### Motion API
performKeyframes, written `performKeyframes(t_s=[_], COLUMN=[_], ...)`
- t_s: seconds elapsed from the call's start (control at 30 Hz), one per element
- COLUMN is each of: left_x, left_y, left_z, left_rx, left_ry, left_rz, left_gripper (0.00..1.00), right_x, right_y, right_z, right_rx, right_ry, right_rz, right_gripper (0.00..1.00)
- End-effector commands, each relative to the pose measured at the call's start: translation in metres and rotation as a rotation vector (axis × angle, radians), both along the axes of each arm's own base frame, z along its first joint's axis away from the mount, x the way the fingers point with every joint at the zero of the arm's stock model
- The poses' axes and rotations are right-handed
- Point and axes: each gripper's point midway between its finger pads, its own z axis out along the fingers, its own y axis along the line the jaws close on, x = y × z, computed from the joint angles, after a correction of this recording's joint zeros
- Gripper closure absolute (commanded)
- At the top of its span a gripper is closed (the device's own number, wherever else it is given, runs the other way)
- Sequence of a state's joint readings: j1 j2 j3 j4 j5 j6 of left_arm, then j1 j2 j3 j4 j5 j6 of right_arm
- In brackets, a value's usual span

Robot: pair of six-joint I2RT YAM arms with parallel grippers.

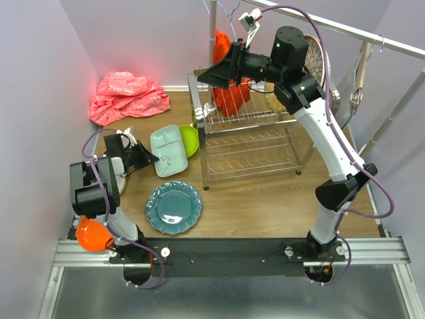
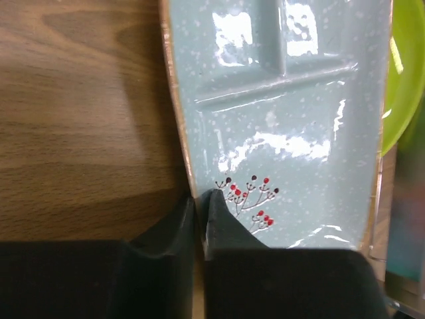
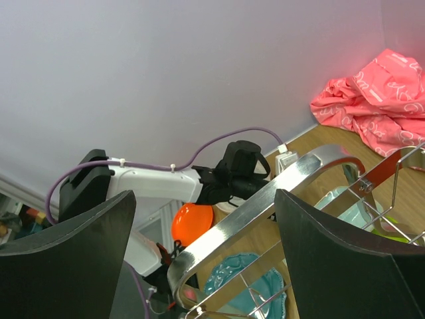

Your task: Load the plates into the dish rack

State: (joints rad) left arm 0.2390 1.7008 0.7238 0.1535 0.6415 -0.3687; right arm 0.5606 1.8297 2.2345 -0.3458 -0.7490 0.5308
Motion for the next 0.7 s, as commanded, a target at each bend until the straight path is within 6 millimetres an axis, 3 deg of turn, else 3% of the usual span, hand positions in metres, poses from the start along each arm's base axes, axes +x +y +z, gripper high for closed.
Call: performKeyframes(t_s=[0.0,0.13,0.23,0.67], left_x=[-0.023,-0.023,-0.022,-0.026], left_y=[-0.004,-0.009,-0.008,0.016], left_z=[-0.028,-0.018,0.004,0.123], left_rx=[0.005,-0.024,-0.054,-0.204], left_ry=[0.119,0.086,0.032,-0.188], left_rz=[-0.026,-0.062,-0.077,0.015], left_gripper=[1.0,1.0,1.0,1.0], right_x=[-0.005,-0.005,-0.006,-0.005], right_y=[-0.012,-0.014,-0.014,-0.012], right_z=[0.014,0.015,0.016,0.015], right_rx=[0.015,0.015,0.017,0.02], right_ry=[-0.033,-0.037,-0.04,-0.031], right_rz=[-0.021,-0.023,-0.023,-0.01], right_gripper=[0.07,0.07,0.07,0.07])
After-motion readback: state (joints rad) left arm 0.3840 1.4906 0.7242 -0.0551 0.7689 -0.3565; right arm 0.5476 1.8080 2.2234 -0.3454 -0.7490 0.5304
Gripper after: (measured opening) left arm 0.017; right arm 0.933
